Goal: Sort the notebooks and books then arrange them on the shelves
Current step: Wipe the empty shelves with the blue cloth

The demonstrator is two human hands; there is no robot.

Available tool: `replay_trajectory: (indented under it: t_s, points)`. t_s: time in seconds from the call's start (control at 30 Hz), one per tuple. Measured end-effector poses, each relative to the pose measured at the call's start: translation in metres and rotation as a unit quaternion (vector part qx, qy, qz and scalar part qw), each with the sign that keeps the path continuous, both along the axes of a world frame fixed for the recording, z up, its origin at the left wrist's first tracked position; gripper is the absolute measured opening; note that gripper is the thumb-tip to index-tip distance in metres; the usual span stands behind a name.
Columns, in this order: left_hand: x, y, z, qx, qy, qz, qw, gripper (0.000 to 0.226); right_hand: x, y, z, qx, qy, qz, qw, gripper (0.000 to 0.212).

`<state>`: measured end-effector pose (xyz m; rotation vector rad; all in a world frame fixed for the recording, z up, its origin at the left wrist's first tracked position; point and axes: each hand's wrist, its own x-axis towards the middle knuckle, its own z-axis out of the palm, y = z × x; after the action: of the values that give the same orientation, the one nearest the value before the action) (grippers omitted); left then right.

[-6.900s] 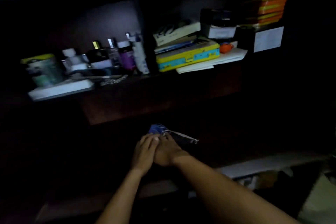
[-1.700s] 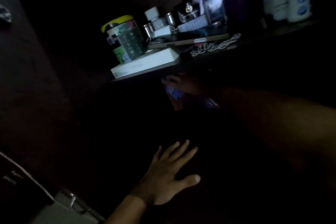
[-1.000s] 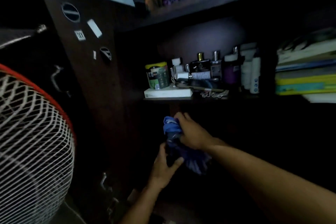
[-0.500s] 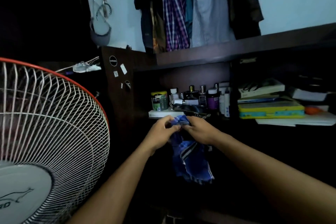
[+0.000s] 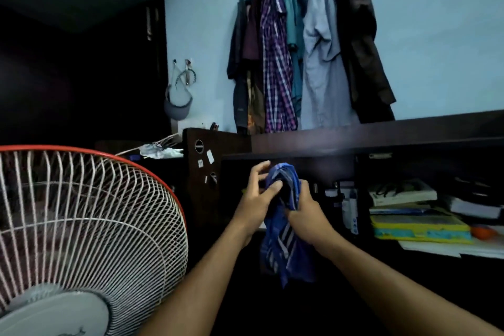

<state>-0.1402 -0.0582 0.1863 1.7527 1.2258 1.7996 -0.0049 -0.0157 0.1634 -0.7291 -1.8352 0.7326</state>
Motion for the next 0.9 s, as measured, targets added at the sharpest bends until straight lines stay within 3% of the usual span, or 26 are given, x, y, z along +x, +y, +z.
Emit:
replay_trajectory:
  t_s: [0.1,0.23,0.4,0.63,0.7,0.77,0.83,0.9]
  points:
    - [-0.017,-0.003,-0.028,0.081,-0.08,0.075,0.991,0.046,-0.014,0.003,0.026,-0.038,0.021,-0.017,0.999,0.038]
    - [-0.044,0.005,-0.059,0.105,-0.06,0.226,0.967,0.034,-0.039,0.007,0.065,-0.033,-0.007,-0.047,0.998,0.034]
    - [-0.057,0.009,-0.02,0.12,-0.058,0.117,0.984,0.04,-0.086,0.02,0.118,0.011,-0.054,-0.057,0.997,0.029]
    - [-0.078,0.027,0.01,0.193,-0.053,0.23,0.952,0.052,-0.169,0.031,0.206,0.175,-0.047,-0.166,0.969,0.032]
    - [-0.085,0.034,0.009,0.179,-0.049,0.261,0.947,0.058,-0.193,0.027,0.22,0.255,-0.099,-0.184,0.944,0.032]
    - [-0.089,0.04,0.009,0.173,-0.073,0.267,0.945,0.063,-0.218,0.023,0.226,0.3,-0.213,-0.173,0.914,0.033]
    - [-0.089,0.042,0.01,0.182,-0.097,0.267,0.941,0.063,-0.231,0.016,0.231,0.282,-0.316,-0.146,0.894,0.035]
    - [-0.092,0.044,0.011,0.189,-0.098,0.28,0.936,0.064,-0.226,0.002,0.238,0.215,-0.341,-0.054,0.913,0.04]
